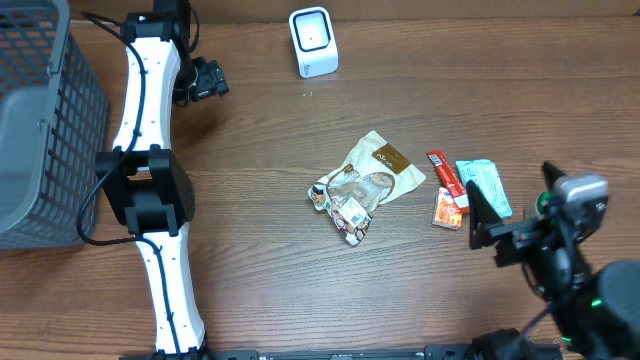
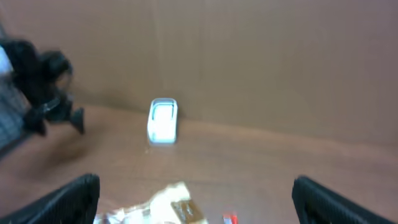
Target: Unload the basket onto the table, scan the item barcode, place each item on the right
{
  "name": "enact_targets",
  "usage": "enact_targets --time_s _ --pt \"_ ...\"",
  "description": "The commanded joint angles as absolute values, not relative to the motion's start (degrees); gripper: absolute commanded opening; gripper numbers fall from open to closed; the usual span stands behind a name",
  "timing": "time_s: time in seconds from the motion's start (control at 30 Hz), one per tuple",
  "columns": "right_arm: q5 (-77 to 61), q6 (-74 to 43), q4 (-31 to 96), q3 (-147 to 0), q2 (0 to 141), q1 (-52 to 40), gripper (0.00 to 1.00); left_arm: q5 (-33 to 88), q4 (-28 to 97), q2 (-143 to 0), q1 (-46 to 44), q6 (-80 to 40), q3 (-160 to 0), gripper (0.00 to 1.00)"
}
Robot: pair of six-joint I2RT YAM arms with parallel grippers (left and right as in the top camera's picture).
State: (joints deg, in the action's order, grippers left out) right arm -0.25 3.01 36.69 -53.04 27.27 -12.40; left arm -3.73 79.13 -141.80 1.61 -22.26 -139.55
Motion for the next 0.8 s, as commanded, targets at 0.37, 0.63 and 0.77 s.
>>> enact_targets --time_s 0.37,0.63,0.77 --pt "-4.1 3.0 -14.0 -9.1 4.9 -8.2 1.00 -4.5 79.2 -142.7 1.5 -21.8 -140.3 1.00" --pt "-3.9 1.7 -15.9 -2.4 0.1 -7.8 1.00 -4.5 79.2 -142.7 1.5 -21.8 -140.2 1.00" --pt "-4.1 -0.1 -13.5 -0.4 0.1 -7.6 1.00 -4.5 79.2 -142.7 1.5 -21.8 -140.2 1.00"
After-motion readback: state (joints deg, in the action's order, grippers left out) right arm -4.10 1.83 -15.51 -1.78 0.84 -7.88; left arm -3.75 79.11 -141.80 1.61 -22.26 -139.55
